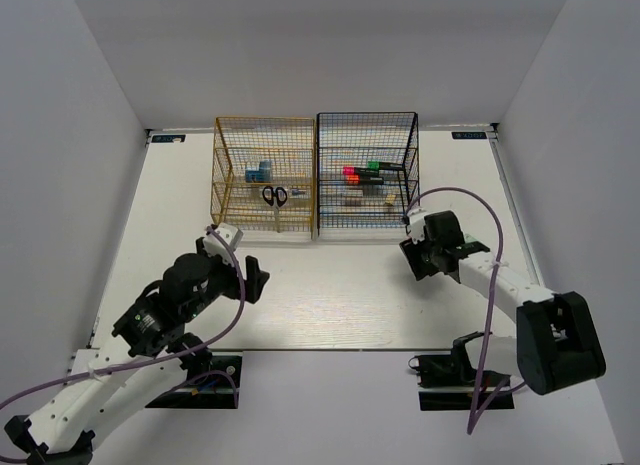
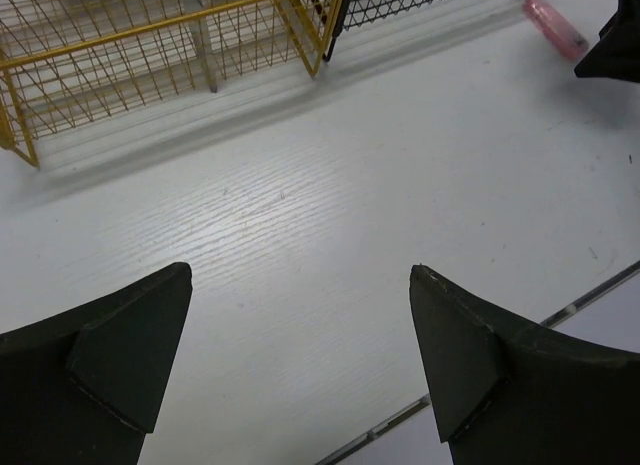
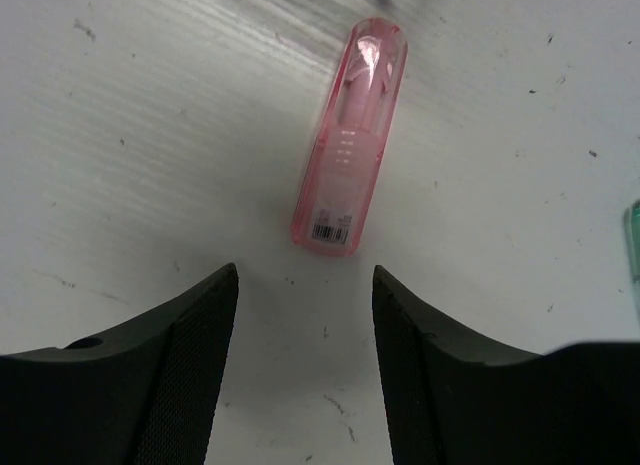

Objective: Sort the stationery into containers
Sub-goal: Pick up the stationery from the center of the board.

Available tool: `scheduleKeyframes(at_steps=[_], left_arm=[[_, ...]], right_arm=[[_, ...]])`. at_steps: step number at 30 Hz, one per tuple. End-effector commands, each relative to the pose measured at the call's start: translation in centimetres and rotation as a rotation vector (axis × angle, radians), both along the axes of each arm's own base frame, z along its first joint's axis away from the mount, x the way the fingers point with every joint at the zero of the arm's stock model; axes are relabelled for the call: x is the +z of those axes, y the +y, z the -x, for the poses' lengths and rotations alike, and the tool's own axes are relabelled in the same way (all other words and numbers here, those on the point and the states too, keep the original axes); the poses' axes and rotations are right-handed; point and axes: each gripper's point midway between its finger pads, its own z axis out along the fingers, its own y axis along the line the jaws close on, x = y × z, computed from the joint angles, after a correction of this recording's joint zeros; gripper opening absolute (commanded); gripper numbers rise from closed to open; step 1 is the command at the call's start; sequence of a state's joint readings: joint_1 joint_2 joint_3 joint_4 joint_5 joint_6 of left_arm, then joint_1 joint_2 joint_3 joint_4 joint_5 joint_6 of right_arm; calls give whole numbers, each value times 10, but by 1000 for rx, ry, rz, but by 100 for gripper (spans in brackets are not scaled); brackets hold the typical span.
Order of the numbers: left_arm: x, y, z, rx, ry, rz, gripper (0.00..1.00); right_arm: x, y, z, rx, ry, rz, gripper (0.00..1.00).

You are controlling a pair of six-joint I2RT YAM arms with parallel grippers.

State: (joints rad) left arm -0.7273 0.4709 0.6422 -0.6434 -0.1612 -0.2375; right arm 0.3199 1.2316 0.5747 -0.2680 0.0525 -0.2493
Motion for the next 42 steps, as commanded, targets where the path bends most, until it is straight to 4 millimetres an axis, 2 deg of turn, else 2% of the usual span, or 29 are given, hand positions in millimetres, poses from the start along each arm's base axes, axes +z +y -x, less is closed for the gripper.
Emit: scheduleKeyframes(at_steps=[1, 7, 14, 34, 38, 42], left_arm=[[-14, 7, 2, 6, 11, -43, 100], [-33, 5, 4, -18, 14, -45, 100], [-39, 6, 6, -29, 8, -58, 100], [-43, 8, 7, -23, 12, -58, 100], [-45, 9, 7, -20, 14, -61, 100], [-47, 10, 7, -16, 14, -63, 100]], right_arm=[[15, 4, -33, -54, -95, -20, 60], [0, 2, -38, -68, -86, -10, 57], [-11, -1, -44, -60, -144, -16, 55], [-43, -2, -6, -75, 114, -176, 44], [-51, -4, 2, -68, 153, -165, 37], [-55, -9, 8, -58, 178, -140, 17]])
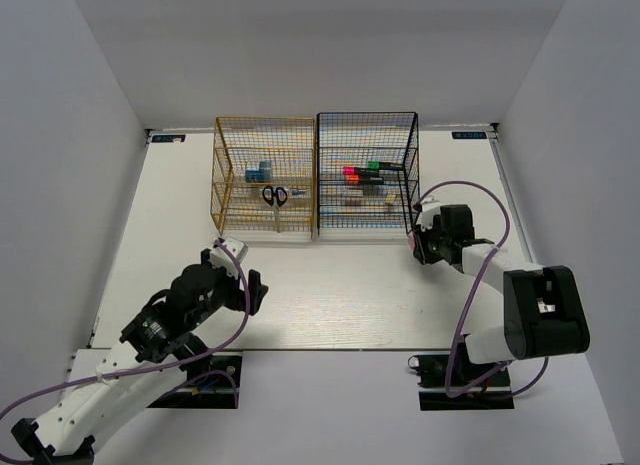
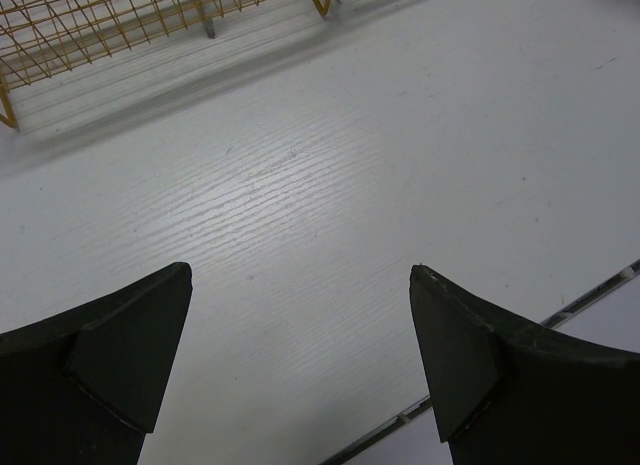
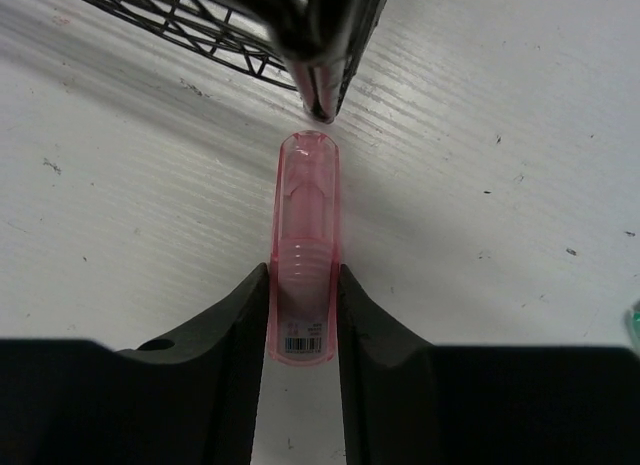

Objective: Sort the stationery into containers
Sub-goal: Pick up the stationery from the center of the board, then place the stationery in the storage box.

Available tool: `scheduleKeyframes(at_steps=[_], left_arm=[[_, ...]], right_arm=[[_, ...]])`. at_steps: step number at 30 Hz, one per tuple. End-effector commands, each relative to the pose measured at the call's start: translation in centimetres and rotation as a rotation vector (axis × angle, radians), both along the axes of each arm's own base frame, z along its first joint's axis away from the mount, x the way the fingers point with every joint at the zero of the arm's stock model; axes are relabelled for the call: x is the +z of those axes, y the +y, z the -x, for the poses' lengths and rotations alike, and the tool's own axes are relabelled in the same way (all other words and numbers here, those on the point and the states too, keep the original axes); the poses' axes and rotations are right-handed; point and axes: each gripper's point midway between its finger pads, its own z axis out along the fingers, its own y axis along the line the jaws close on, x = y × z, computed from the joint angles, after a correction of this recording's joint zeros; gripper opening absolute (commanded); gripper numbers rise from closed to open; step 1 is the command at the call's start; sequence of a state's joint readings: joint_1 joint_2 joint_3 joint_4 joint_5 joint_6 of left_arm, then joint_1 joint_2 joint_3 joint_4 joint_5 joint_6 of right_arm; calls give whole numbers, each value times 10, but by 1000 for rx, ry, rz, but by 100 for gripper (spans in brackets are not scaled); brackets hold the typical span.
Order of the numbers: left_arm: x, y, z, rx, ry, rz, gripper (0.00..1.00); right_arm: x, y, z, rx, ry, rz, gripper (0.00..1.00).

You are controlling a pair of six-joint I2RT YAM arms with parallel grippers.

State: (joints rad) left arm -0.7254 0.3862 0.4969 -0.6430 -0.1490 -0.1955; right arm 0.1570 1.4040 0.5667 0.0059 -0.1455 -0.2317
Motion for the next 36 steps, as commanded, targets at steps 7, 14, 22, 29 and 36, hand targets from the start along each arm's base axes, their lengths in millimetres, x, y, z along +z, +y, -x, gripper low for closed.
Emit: scheduleKeyframes(at_steps=[7, 14, 22, 29, 36], left_arm=[[-1, 1, -2, 10, -13, 6, 100], [-4, -1, -3, 5, 3, 4, 100], [-2, -1, -3, 6, -4, 22, 100], [-7, -2, -3, -1, 18, 7, 100], [-11, -2, -3, 3, 33, -4, 100]], right_arm=[[-17, 10, 79, 217, 227, -21, 5], [30, 39, 117, 473, 201, -169, 5], [116, 63, 86, 640, -33, -216, 5], [184, 70, 6, 603, -295, -125, 5], [226, 84, -51, 752, -480, -7, 3]])
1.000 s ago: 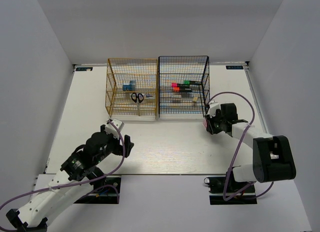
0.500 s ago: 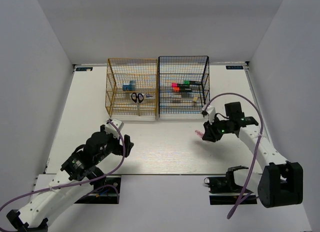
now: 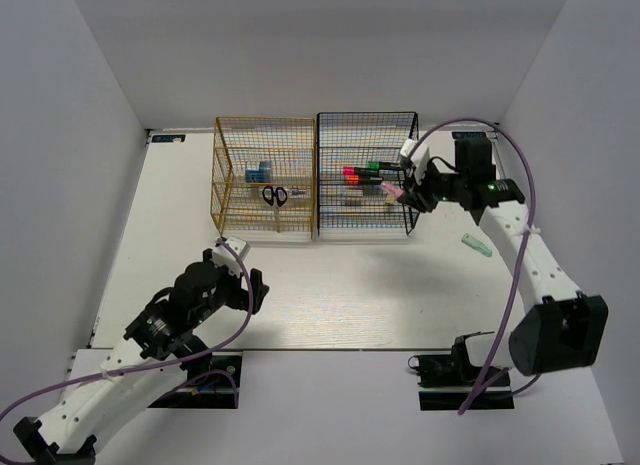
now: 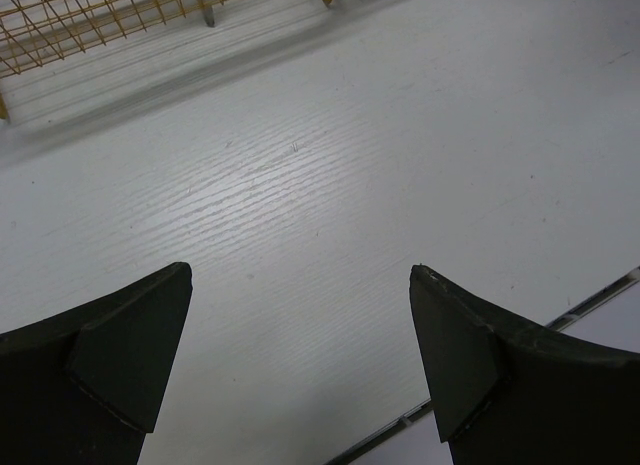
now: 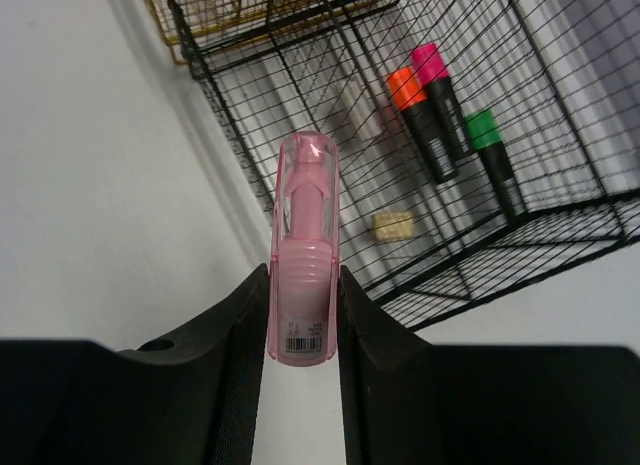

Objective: Sort the stationery into containers
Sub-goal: Place the stationery in the storage box.

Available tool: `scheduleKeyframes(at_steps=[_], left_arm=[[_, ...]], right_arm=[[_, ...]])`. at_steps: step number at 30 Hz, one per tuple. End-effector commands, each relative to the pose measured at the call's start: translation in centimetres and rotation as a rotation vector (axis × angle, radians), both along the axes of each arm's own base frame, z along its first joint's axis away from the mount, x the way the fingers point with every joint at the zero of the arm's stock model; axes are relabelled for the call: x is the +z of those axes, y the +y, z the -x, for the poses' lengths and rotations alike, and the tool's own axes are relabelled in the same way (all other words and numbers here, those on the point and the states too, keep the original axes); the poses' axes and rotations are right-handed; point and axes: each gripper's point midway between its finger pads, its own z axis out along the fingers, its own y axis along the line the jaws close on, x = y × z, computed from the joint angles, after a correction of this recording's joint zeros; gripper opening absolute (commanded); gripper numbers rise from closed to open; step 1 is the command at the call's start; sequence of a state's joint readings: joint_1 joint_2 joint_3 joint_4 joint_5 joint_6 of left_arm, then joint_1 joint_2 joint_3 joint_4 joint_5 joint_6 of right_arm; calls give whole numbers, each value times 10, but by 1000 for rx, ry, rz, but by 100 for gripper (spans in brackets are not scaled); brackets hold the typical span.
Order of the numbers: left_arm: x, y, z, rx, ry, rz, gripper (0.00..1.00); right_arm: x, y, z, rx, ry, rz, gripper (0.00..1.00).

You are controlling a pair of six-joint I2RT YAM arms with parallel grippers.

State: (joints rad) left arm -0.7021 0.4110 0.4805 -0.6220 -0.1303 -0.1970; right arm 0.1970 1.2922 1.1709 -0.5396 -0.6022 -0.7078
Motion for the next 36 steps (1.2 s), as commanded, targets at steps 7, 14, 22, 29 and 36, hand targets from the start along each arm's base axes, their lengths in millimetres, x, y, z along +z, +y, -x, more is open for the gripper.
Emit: scheduleKeyframes(at_steps=[7, 14, 22, 29, 36], left_arm=[[-6, 0, 0, -5, 16, -13, 100], [-8, -1, -1, -8, 30, -20, 100], [-10, -1, -1, -8, 44, -20, 100], [-10, -2, -1, -10, 45, -16, 100], [-11, -2, 0, -12, 47, -18, 100]], right_arm=[[4, 10, -68, 223, -302, 280, 0], [-12, 6, -85, 296, -411, 411, 1], [-46, 8, -70, 358, -345, 418, 9], [-64, 7, -70, 334, -290, 432, 64], [-30, 13, -63, 190, -228, 289, 41]])
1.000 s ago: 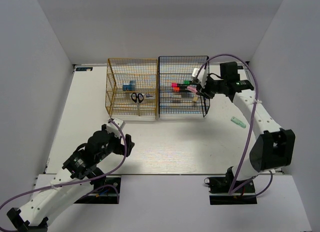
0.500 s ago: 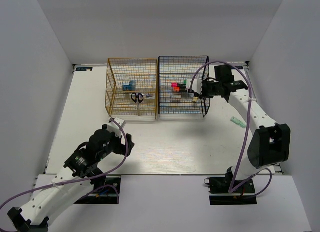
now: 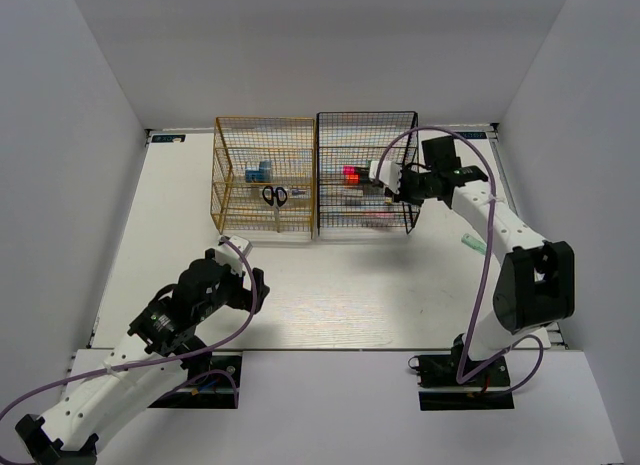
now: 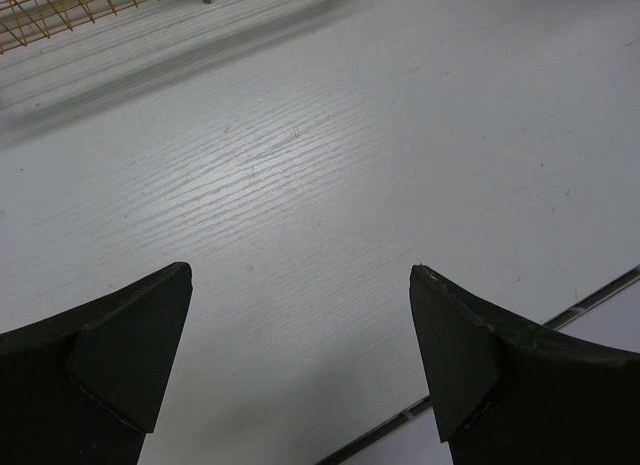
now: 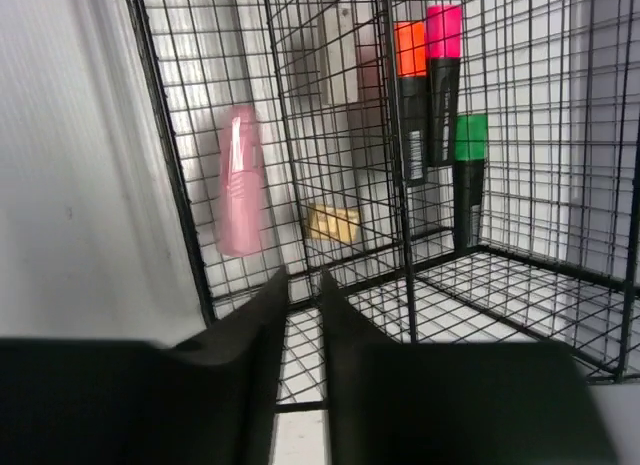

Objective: Sort the stationery into containers
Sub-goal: Place the stationery in the storage box, then pick up the stationery from the center of the board.

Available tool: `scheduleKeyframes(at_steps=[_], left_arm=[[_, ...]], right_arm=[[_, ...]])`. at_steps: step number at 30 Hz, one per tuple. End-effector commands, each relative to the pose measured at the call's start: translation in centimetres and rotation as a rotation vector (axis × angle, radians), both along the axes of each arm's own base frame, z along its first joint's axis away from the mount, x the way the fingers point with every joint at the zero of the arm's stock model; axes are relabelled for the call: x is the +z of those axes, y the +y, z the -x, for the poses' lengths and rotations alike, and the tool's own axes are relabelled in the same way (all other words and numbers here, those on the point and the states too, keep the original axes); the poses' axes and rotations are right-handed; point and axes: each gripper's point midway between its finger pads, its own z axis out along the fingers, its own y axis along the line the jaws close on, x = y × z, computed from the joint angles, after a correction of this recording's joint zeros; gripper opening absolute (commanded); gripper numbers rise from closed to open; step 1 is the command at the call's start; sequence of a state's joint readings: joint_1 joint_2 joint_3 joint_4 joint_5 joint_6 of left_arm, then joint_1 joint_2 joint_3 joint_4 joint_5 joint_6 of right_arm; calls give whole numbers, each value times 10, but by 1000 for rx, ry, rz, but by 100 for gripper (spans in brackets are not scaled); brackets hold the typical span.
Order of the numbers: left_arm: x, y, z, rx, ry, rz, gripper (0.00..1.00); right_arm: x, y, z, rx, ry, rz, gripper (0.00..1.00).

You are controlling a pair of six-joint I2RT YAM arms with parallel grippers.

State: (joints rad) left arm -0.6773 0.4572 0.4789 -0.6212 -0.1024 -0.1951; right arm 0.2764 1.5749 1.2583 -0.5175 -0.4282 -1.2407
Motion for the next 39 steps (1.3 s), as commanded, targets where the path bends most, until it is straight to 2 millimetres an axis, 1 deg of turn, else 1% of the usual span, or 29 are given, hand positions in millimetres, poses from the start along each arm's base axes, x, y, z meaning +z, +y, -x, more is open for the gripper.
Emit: scheduleKeyframes(at_steps=[1, 2, 3, 4, 5, 6, 7, 9, 10, 11, 12, 13, 14, 16, 17, 19, 21, 23, 24, 25, 29, 30, 32, 34, 35, 36, 37, 38, 39], left_arm=[[0, -1, 1, -11, 4, 4, 100], [1, -2, 1, -13, -1, 8, 100], [1, -2, 1, -13, 1, 8, 100], [2, -2, 1, -13, -4, 11, 100], [3, -2, 1, -11, -3, 16, 100], [2, -2, 2, -13, -3, 16, 100], [3, -3, 1, -13, -7, 23, 100], [6, -3, 2, -18, -11, 30, 100], [4, -5, 3, -22, -3, 29, 100], [3, -5, 3, -28, 2, 27, 100], [3, -6, 4, -32, 4, 27, 100], [2, -5, 4, -33, 7, 26, 100], [3, -6, 5, -33, 4, 31, 100], [4, -5, 4, -32, -2, 31, 100], [4, -5, 4, -30, -2, 32, 100], [2, -5, 4, -29, -1, 28, 100], [0, -5, 4, -29, 3, 25, 100], [-2, -6, 4, -33, 8, 22, 100], [-3, -5, 3, -28, 12, 17, 100], [-6, -5, 4, -33, 21, 6, 100], [-13, -3, 3, -22, 42, -17, 100], [-15, -2, 3, -21, 49, -23, 100], [-18, -2, 3, -20, 58, -34, 100], [-21, -2, 4, -20, 71, -39, 100], [-22, -2, 4, -21, 75, -44, 100], [-22, -1, 3, -18, 78, -48, 100], [-24, 0, 4, -12, 84, -56, 100], [-25, 1, 4, -11, 94, -65, 100], [-27, 3, 4, -2, 100, -75, 100]], right_arm=[[44, 5, 0, -160, 19, -158, 12], [56, 2, -4, -224, 20, -190, 0], [70, -22, -9, -467, 15, -214, 0], [81, -28, -14, -623, 38, -303, 0], [81, -37, -13, -711, 47, -313, 0], [86, -62, -13, -858, 12, -282, 0], [84, -74, -10, -1019, 48, -339, 0], [67, -118, 3, -1257, 39, -242, 3], [56, -130, 9, -1330, 80, -228, 22], [45, -140, 15, -1370, 119, -214, 36], [16, -156, 34, -1438, 203, -166, 45], [7, -160, 40, -1456, 231, -162, 52], [-18, -173, 54, -1518, 312, -161, 54], [-30, -181, 57, -1544, 340, -168, 54], [-41, -199, 63, -1600, 365, -170, 52], [-53, -206, 66, -1611, 376, -171, 48], [-58, -218, 62, -1590, 348, -163, 48], [-70, -224, 70, -1505, 341, -83, 49], [-67, -226, 59, -1439, 293, -99, 52], [-80, -227, 68, -1413, 313, -73, 55], [-86, -221, 58, -1198, 285, -72, 75], [-89, -222, 55, -1148, 287, -43, 78], [-89, -227, 43, -1125, 281, -41, 82], [-100, -235, 38, -1131, 324, -46, 82], [-91, -241, 27, -1135, 301, -65, 82], [-97, -243, 25, -1128, 326, -69, 82], [-105, -234, 26, -1084, 386, -93, 82], [-95, -243, 18, -1094, 383, -114, 82], [-109, -239, 23, -1077, 456, -104, 82]])
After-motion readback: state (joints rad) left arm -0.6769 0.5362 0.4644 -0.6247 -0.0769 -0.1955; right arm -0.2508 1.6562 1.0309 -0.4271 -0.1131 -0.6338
